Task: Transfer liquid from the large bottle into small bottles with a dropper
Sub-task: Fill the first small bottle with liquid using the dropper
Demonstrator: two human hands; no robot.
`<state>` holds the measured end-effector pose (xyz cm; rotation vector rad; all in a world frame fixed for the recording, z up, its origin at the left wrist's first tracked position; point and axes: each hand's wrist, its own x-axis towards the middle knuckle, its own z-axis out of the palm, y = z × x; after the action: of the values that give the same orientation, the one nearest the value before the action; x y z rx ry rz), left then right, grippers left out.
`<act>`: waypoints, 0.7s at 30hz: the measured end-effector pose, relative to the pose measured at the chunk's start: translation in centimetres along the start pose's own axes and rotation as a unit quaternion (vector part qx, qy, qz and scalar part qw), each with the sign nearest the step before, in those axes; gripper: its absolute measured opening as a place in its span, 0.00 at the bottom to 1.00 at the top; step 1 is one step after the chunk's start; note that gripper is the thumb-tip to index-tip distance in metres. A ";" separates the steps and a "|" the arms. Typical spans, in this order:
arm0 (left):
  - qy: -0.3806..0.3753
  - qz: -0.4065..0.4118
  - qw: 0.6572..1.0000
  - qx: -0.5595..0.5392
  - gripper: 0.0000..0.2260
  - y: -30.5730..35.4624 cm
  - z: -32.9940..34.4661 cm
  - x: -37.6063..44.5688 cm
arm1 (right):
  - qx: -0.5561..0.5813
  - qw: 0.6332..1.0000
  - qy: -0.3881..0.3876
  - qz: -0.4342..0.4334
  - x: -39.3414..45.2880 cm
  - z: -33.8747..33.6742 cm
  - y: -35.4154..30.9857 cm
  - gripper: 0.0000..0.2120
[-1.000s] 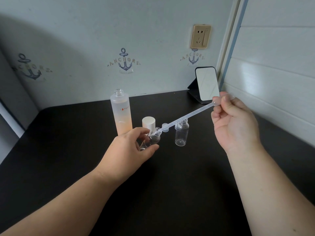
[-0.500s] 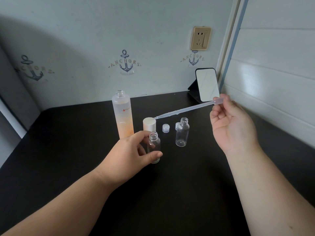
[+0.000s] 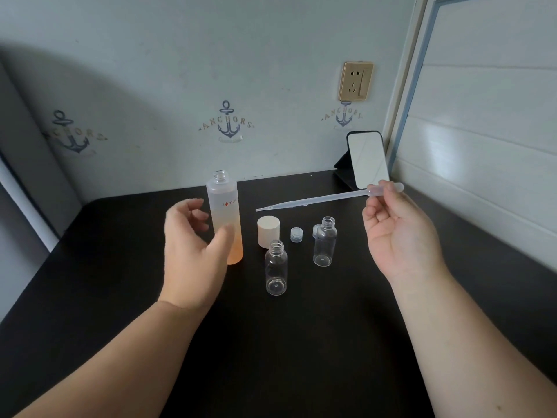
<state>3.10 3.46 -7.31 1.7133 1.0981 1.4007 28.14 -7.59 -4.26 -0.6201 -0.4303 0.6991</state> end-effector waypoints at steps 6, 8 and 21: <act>-0.112 -0.061 0.989 0.081 0.25 -1.1 1.4 1.3 | -0.014 1.000 -0.017 0.006 -0.1 0.0 0.3 0.09; -0.100 -0.064 0.988 0.095 0.20 -1.3 1.6 1.7 | -0.014 1.000 -0.022 0.006 -0.1 0.1 0.3 0.11; -0.147 -0.006 0.986 0.082 0.20 0.2 0.6 0.9 | 0.020 0.999 -0.029 -0.040 -0.2 0.6 -0.6 0.04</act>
<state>3.78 4.18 -6.93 1.9532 1.0780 1.0305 27.95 -7.84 -3.42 -0.5433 -0.4917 0.6487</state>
